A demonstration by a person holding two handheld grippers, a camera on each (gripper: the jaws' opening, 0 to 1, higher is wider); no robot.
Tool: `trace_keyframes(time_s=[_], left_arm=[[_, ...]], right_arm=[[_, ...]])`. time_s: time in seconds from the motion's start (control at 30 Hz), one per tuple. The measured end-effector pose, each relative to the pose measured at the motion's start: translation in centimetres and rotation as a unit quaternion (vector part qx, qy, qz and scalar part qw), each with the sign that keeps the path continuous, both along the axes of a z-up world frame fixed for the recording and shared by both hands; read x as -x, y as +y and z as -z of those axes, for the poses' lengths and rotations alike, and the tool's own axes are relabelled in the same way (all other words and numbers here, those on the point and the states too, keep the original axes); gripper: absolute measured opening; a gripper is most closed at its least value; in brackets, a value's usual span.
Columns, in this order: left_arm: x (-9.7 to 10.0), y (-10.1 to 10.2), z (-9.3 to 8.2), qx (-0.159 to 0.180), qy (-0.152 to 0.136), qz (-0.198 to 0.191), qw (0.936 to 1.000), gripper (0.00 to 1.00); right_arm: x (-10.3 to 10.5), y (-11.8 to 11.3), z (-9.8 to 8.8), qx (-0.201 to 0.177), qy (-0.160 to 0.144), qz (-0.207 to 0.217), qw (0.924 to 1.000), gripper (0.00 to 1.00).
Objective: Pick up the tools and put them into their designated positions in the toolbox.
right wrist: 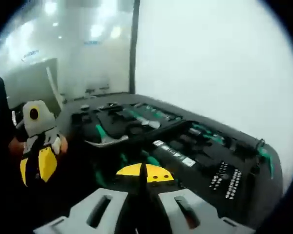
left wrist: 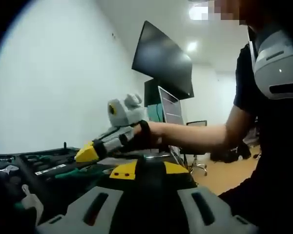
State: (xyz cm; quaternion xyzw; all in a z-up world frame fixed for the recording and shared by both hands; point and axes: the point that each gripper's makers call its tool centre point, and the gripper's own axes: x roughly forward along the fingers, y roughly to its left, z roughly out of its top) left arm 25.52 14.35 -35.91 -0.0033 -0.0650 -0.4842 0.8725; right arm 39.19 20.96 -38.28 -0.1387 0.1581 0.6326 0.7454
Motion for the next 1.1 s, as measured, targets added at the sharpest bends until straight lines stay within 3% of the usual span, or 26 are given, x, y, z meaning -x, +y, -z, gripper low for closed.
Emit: trace_keyframes(time_s=[0.03, 0.07, 0.1, 0.13, 0.27, 0.3, 0.33, 0.4, 0.5, 0.57, 0.63, 0.67, 0.7, 0.73, 0.77, 0.8, 0.83, 0.9, 0.97, 1.0, 1.03, 1.07, 1.1], left_arm=[[0.0, 0.0, 0.0, 0.000, 0.000, 0.000, 1.0000, 0.15], [0.0, 0.0, 0.0, 0.000, 0.001, 0.000, 1.0000, 0.15], [0.0, 0.1, 0.0, 0.000, 0.002, 0.000, 1.0000, 0.15], [0.0, 0.1, 0.0, 0.000, 0.002, 0.000, 1.0000, 0.15], [0.0, 0.1, -0.1, 0.002, 0.001, 0.001, 1.0000, 0.15], [0.0, 0.1, -0.1, 0.003, 0.001, 0.001, 1.0000, 0.15], [0.0, 0.1, -0.1, 0.003, 0.001, 0.002, 1.0000, 0.15], [0.0, 0.1, -0.1, 0.003, 0.001, 0.002, 1.0000, 0.15], [0.1, 0.1, -0.2, 0.004, 0.000, 0.003, 1.0000, 0.15], [0.1, 0.2, -0.3, 0.006, -0.001, 0.002, 1.0000, 0.15], [0.0, 0.3, -0.5, 0.009, -0.005, -0.003, 0.9999, 0.15], [-0.1, 0.5, -0.6, 0.010, -0.009, -0.008, 0.9999, 0.15], [-0.3, 0.8, -0.9, 0.011, -0.016, -0.020, 0.9996, 0.15], [-0.8, 1.5, -1.1, 0.004, -0.027, -0.046, 0.9986, 0.15], [-1.3, 2.1, -1.2, -0.006, -0.039, -0.073, 0.9966, 0.15], [-2.1, 3.1, -1.2, -0.021, -0.050, -0.113, 0.9921, 0.15], [-2.6, 3.9, -1.7, -0.018, -0.063, -0.144, 0.9873, 0.15], [-3.4, 5.7, -2.5, -0.014, -0.076, -0.212, 0.9743, 0.14], [-4.4, 7.6, -2.3, -0.009, -0.050, -0.278, 0.9592, 0.13], [-4.8, 8.6, -2.5, 0.001, -0.036, -0.312, 0.9492, 0.12], [-5.3, 10.1, -2.8, -0.008, -0.038, -0.362, 0.9314, 0.07], [-5.8, 11.2, -2.4, -0.032, -0.028, -0.399, 0.9159, 0.05], [-6.3, 11.6, -1.6, -0.075, -0.014, -0.415, 0.9066, 0.05]], right_arm=[[-0.2, 0.3, 0.6, 0.016, -0.016, -0.009, 0.9997, 0.00], [0.4, 0.5, 1.6, 0.041, -0.010, -0.032, 0.9986, 0.00], [0.2, 1.3, 0.5, 0.000, -0.012, -0.033, 0.9994, 0.00], [1.1, 0.9, 1.4, 0.024, 0.026, -0.049, 0.9982, 0.00], [2.5, 0.6, 1.2, 0.018, 0.064, -0.103, 0.9925, 0.00], [3.2, 0.2, 1.9, 0.039, 0.068, -0.125, 0.9891, 0.00], [2.6, 0.5, 1.3, 0.019, 0.038, -0.123, 0.9916, 0.00], [2.3, 0.4, 1.8, 0.039, 0.016, -0.125, 0.9913, 0.00], [2.7, 0.1, 1.5, 0.036, 0.030, -0.118, 0.9919, 0.00], [2.2, 0.5, -0.4, -0.008, 0.019, -0.089, 0.9959, 0.00], [2.5, 0.1, -1.4, -0.018, 0.026, -0.063, 0.9975, 0.00], [1.8, -0.1, -2.7, -0.049, 0.000, -0.024, 0.9985, 0.00], [0.5, -0.9, -3.7, -0.081, -0.014, 0.051, 0.9953, 0.00], [0.4, -1.3, -4.3, -0.106, -0.014, 0.079, 0.9912, 0.00], [0.1, -2.1, -4.9, -0.136, -0.019, 0.127, 0.9824, 0.00], [-0.7, -3.5, -5.0, -0.155, -0.021, 0.202, 0.9668, 0.00], [-0.8, -4.6, -4.4, -0.149, -0.034, 0.250, 0.9560, 0.00], [0.9, -4.8, -3.7, -0.155, -0.054, 0.272, 0.9482, 0.00], [1.9, -4.5, -2.4, -0.115, -0.100, 0.295, 0.9433, 0.00], [2.3, -4.1, -2.3, -0.110, -0.132, 0.296, 0.9395, 0.00], [2.6, -3.9, -1.9, -0.098, -0.155, 0.302, 0.9353, 0.00], [2.7, -3.7, -1.3, -0.084, -0.172, 0.309, 0.9316, 0.00], [2.6, -3.5, -0.9, -0.069, -0.191, 0.309, 0.9292, 0.00]])
